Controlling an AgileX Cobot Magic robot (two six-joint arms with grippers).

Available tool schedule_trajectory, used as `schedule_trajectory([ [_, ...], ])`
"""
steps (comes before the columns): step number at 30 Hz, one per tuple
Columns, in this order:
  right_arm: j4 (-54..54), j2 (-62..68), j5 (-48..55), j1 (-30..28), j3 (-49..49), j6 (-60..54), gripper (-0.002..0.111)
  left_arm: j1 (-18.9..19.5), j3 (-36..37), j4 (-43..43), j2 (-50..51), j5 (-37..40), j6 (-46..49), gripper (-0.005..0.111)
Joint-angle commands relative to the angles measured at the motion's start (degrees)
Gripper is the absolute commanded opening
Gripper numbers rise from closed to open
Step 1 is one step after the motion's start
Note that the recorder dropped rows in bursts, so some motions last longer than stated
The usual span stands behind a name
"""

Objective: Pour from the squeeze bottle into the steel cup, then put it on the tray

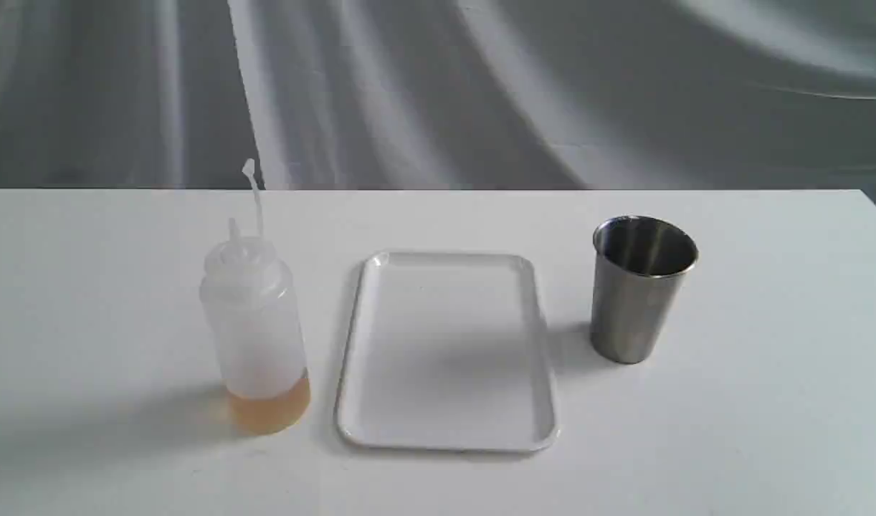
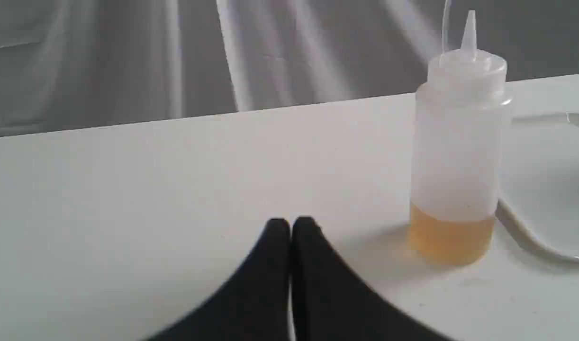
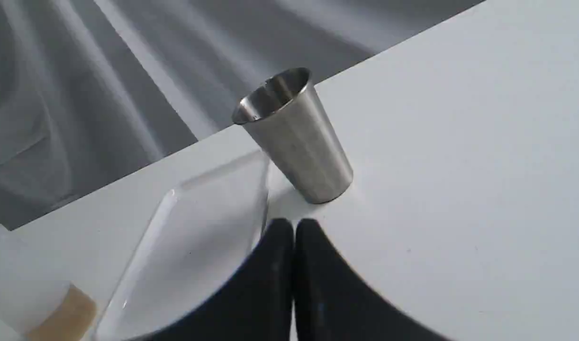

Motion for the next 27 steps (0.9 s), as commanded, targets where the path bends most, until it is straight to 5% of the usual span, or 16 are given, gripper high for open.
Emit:
schedule_trajectory([
  [1,0.0,-0.4,0.2,-0.5,0.2,-0.5,0.000,-0.3,0.3,0.0,-0.1,-0.4,-0.2,0.000],
  [18,-2.4,-0.4,1.8,-0.5,0.2,-0.5,0.000,-0.3,0.3,0.0,-0.1,-0.4,-0.1,0.000],
  [27,-6.6,0.6,7.7,-0.5,-12.9,-5.2,0.000,-0.3,0.3,0.0,-0.1,-0.4,-0.3,0.000],
])
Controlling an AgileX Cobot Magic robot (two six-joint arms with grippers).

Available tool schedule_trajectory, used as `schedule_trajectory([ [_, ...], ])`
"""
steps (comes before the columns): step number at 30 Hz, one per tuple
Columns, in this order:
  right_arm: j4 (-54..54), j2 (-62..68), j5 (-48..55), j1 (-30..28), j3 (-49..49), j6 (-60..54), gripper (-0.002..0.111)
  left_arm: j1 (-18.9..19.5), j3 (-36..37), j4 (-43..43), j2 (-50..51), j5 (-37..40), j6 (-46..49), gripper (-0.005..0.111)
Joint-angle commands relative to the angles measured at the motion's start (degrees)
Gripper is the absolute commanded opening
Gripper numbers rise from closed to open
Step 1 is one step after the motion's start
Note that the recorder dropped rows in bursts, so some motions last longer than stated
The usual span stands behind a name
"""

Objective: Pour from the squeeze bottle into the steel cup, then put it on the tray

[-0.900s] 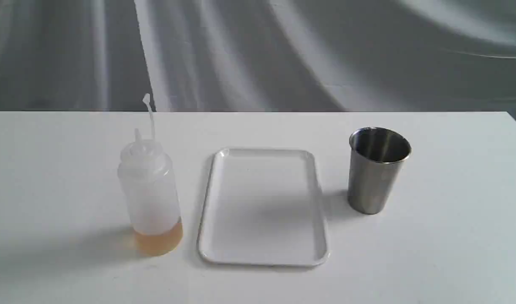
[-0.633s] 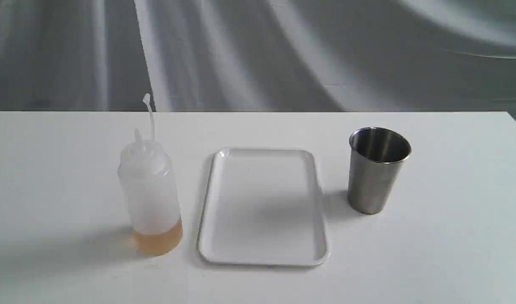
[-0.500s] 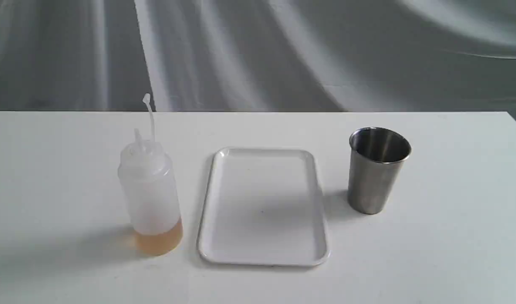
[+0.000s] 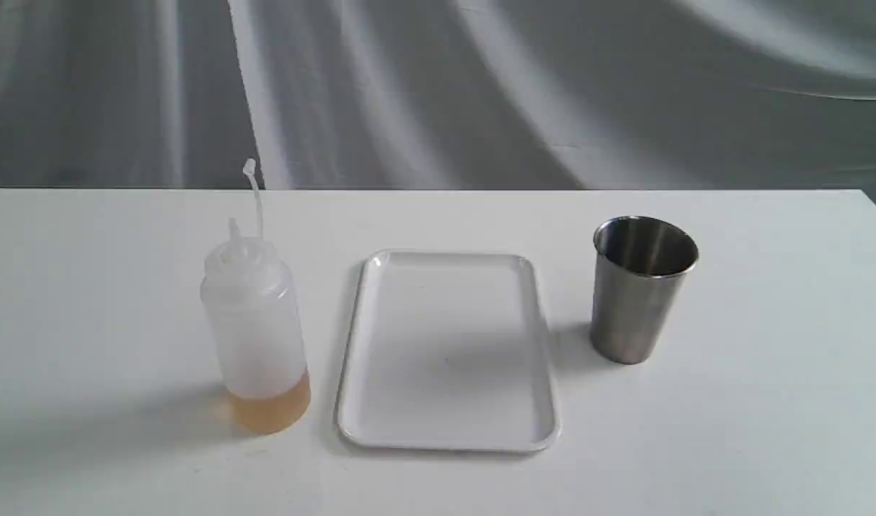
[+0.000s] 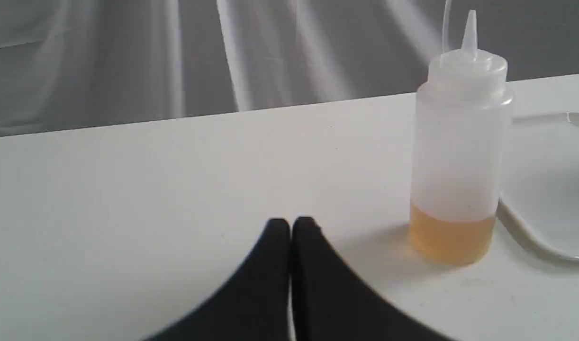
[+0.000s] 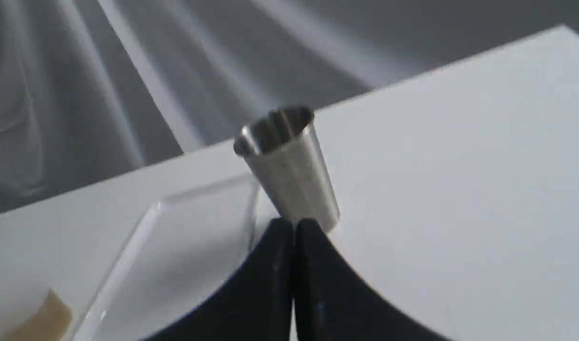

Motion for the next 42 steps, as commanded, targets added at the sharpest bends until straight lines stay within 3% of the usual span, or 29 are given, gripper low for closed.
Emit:
schedule_trajectory([
  [1,-1.6,2.1,2.6,-0.4,-6.6,-1.5,0.000,-0.3,0.3,0.0,-0.1,-0.4,-0.3,0.000],
  [6,-2.3,10.6,9.3,-0.4,-15.2,-1.5,0.000,-0.3,0.3,0.0,-0.1,-0.4,-0.3,0.000],
  [15,-7.7,34.3,8.3,1.4,-30.0,-1.3,0.000,-0.3,0.3,0.0,-0.1,-0.4,-0.2,0.000],
  [22,-17.3,51.5,7.0,14.3,-41.1,-7.4,0.000,-0.3,0.3,0.0,-0.1,-0.4,-0.2,0.000],
  [28,-17.1,65.9,-1.5,24.6,-46.5,-14.0,0.000,-0.3,0.3,0.0,-0.1,-0.4,-0.2,0.000],
  [42,-9.1,91.2,-18.2,36.2,-46.5,-14.0,0.000,-0.3,0.3,0.0,-0.1,-0.4,-0.2,0.000],
])
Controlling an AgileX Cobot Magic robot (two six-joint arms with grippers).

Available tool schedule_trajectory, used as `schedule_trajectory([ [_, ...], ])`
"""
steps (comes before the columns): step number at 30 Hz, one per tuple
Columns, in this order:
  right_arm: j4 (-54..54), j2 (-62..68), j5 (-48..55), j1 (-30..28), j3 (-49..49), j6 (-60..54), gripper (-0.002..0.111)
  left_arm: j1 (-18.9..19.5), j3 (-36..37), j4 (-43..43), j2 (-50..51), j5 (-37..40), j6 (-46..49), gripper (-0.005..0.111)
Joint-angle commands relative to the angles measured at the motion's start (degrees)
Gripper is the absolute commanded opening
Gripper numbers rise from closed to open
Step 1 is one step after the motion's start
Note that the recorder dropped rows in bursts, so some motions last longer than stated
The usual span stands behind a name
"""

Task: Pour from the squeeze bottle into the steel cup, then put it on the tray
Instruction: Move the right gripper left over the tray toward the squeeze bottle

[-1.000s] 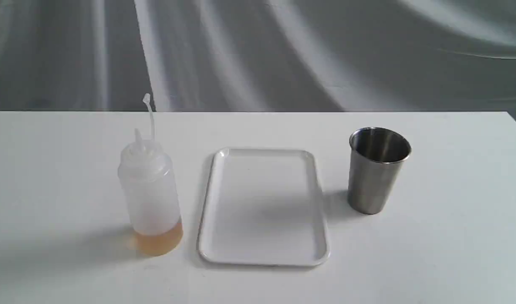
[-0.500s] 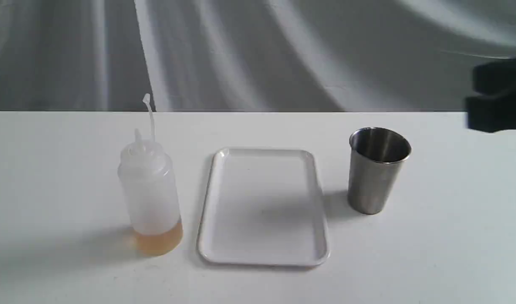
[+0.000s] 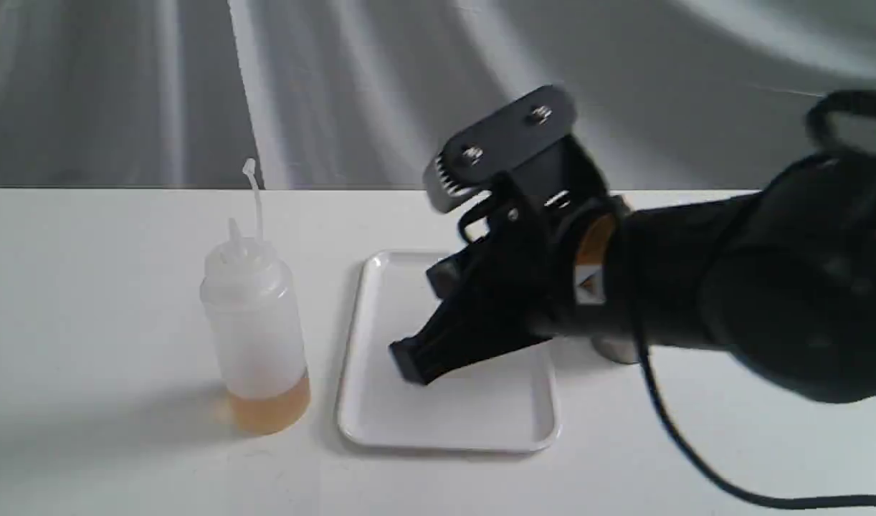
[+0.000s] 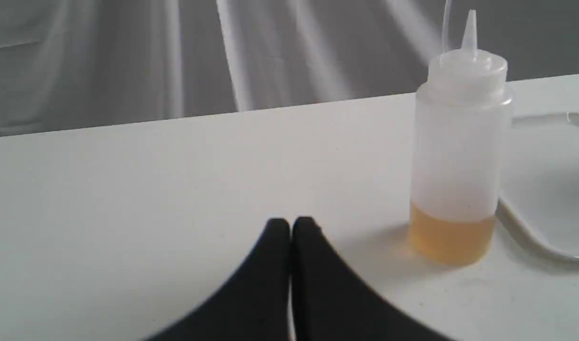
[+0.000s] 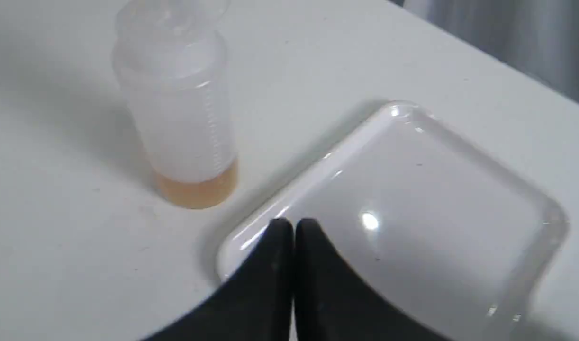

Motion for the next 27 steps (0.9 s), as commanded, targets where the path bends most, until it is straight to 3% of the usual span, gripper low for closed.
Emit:
schedule_trajectory([
  [1,1.6,5.0,-4.3,1.6,-0.2,-0.3,0.000,-0.3,0.3,0.0,-0.1,-0.4,-0.2,0.000],
  [15,3.6,20.7,-28.4,2.9,-0.2,0.1,0.000,-0.3,0.3,0.0,-0.1,-0.4,-0.2,0.000],
  [24,4.1,22.4,-30.3,2.9,-0.2,0.1,0.001,-0.3,0.3,0.0,-0.1,-0.4,-0.2,0.000],
  [27,5.1,22.4,-30.3,2.9,-0.2,0.1,0.010,-0.3,0.3,0.0,-0.1,-0.4,-0.2,0.000],
])
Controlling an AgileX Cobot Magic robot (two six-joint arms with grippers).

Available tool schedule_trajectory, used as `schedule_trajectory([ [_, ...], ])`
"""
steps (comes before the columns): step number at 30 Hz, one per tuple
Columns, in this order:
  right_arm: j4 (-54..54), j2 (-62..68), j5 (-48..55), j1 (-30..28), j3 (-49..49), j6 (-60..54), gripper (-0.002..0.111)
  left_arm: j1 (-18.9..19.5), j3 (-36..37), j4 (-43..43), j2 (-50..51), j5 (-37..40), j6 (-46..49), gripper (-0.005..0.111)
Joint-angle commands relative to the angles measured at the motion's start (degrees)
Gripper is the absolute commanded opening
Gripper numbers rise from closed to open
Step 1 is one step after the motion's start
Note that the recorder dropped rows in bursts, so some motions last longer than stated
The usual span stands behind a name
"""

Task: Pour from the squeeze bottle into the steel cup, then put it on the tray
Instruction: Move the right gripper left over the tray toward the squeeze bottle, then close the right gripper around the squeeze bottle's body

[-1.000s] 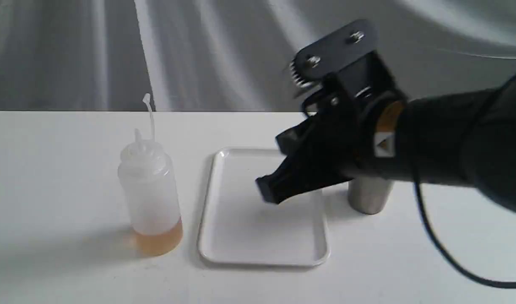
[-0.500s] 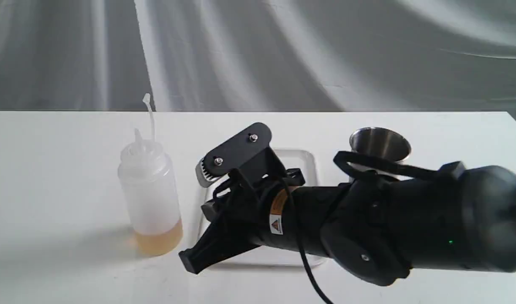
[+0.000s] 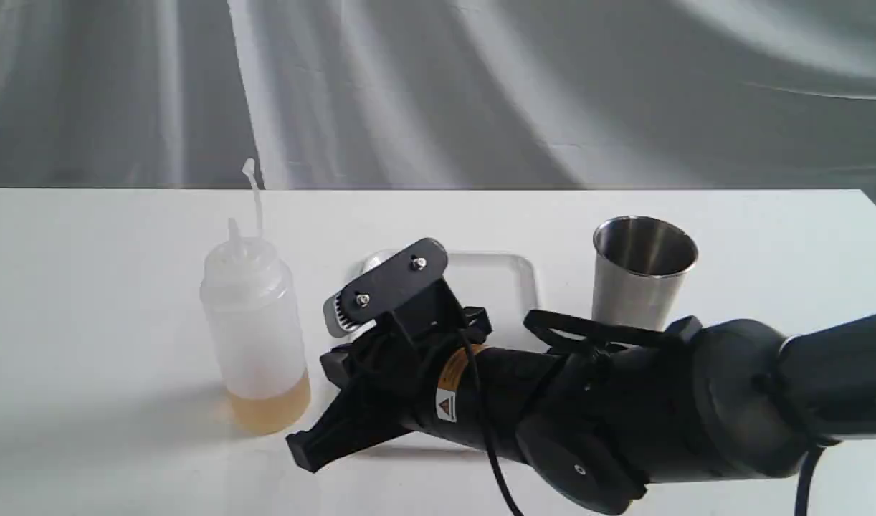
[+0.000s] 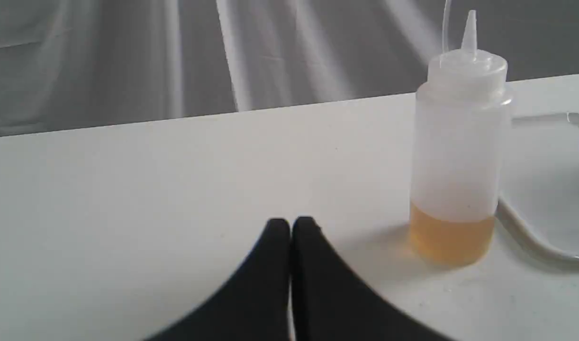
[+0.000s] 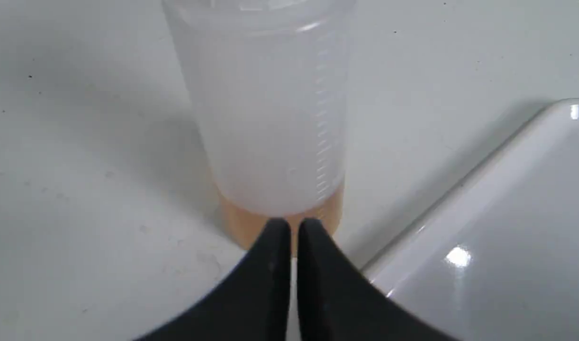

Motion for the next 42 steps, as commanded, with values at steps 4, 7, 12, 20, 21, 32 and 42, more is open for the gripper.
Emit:
schedule_trajectory([
  [4,1.5,-0.1,-1.4,0.1,-0.2,0.3,0.040,-0.3,0.3,0.0,-0.1,-0.4,-0.2,0.000],
  [7,1.7,-0.1,-2.5,0.1,-0.2,0.3,0.073,-0.3,0.3,0.0,-0.1,-0.4,-0.2,0.000],
  [12,0.8,-0.1,-3.4,0.1,-0.2,0.3,0.097,-0.3,0.3,0.0,-0.1,-0.4,-0.2,0.000],
  [20,0.0,0.3,-3.7,0.1,-0.3,0.2,0.097,-0.3,0.3,0.0,-0.1,-0.4,-0.2,0.000],
  [21,-0.1,0.8,-3.7,0.1,-0.7,0.2,0.097,-0.3,0.3,0.0,-0.1,-0.4,-0.2,0.000],
  [32,-1.4,9.1,-1.4,0.1,-12.3,0.2,0.097,-0.3,0.3,0.0,-0.1,-0.4,-0.2,0.000],
  [42,-1.8,14.8,0.3,0.1,-21.1,0.7,0.097,-0.3,0.3,0.0,-0.1,-0.4,-0.2,0.000],
])
